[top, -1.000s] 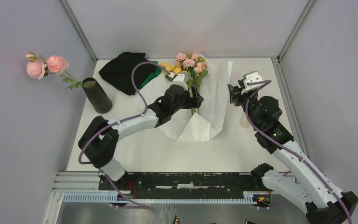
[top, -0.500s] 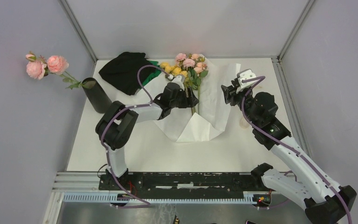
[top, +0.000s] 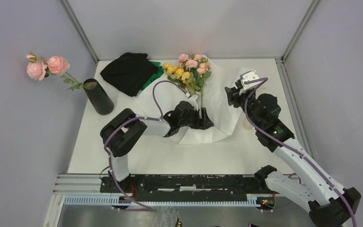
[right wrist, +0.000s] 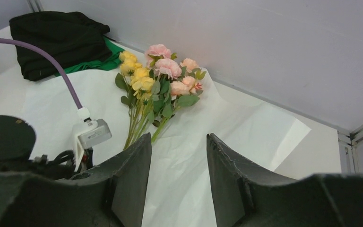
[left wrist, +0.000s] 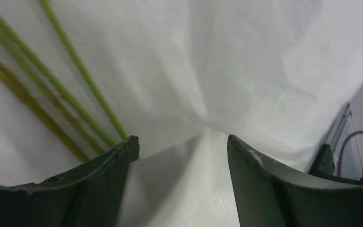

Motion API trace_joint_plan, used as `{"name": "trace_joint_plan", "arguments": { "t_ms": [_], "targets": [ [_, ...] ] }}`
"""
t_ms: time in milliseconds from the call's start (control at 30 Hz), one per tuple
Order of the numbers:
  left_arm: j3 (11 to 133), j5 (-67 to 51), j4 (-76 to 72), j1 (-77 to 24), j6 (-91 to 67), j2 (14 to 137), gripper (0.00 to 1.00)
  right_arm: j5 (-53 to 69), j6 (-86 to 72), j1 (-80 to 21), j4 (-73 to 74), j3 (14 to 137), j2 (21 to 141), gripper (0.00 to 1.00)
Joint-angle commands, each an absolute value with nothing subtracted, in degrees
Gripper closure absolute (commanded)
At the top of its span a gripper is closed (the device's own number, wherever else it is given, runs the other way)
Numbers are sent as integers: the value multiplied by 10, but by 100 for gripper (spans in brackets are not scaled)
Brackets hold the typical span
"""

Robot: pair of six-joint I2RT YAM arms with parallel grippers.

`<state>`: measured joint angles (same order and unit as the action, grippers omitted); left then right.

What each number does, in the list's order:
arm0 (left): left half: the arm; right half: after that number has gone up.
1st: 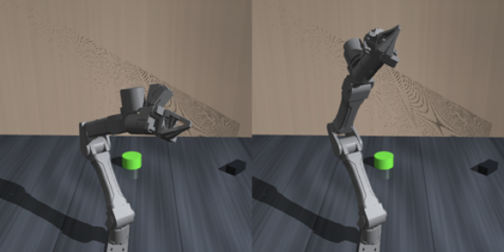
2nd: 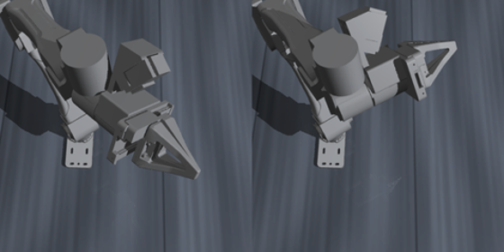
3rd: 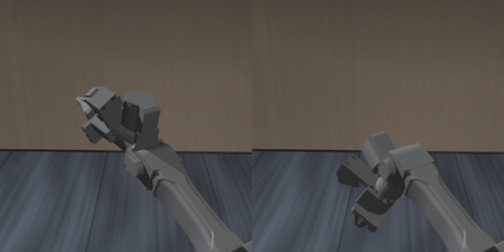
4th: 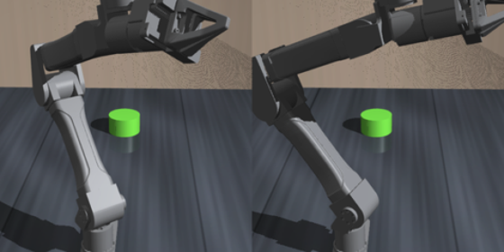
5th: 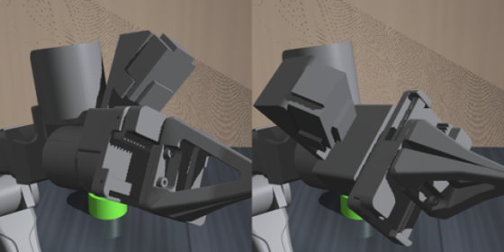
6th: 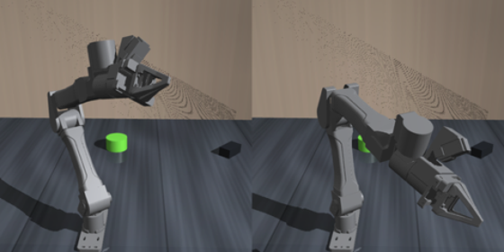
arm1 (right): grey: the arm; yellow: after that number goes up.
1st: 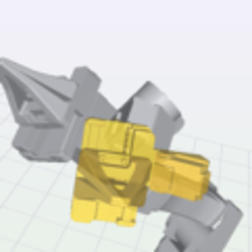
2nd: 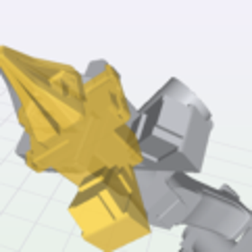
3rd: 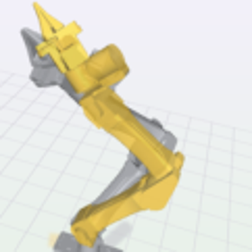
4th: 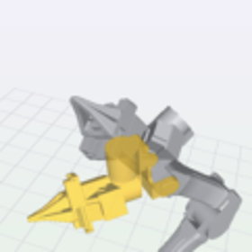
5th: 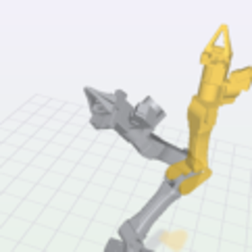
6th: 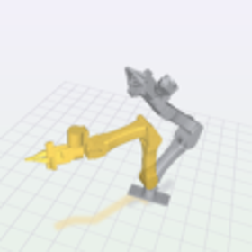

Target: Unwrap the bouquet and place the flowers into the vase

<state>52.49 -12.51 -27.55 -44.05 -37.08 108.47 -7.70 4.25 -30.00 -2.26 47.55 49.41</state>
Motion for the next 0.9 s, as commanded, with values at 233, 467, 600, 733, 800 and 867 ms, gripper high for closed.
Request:
{"name": "trace_joint_plan", "arguments": {
  "t_ms": [233,467,600,733,800,867],
  "targets": [
    [475,-77,-265,-554,-388,965,25,-129,41,-303,-78,424,595,47],
    [417,-78,-268,-597,-418,931,24,-149,2,-298,-120,403,665,48],
    [385,-71,-271,-621,-437,910,24,-158,-15,-291,-131,405,711,49],
    [363,-48,-264,-628,-444,876,23,-173,-25,-290,-135,399,771,49],
    [365,-40,-246,-629,-436,856,23,-170,-34,-289,-139,392,800,48],
    [375,-37,-221,-630,-424,839,23,-165,-40,-290,-146,386,824,48]
  ]
}}
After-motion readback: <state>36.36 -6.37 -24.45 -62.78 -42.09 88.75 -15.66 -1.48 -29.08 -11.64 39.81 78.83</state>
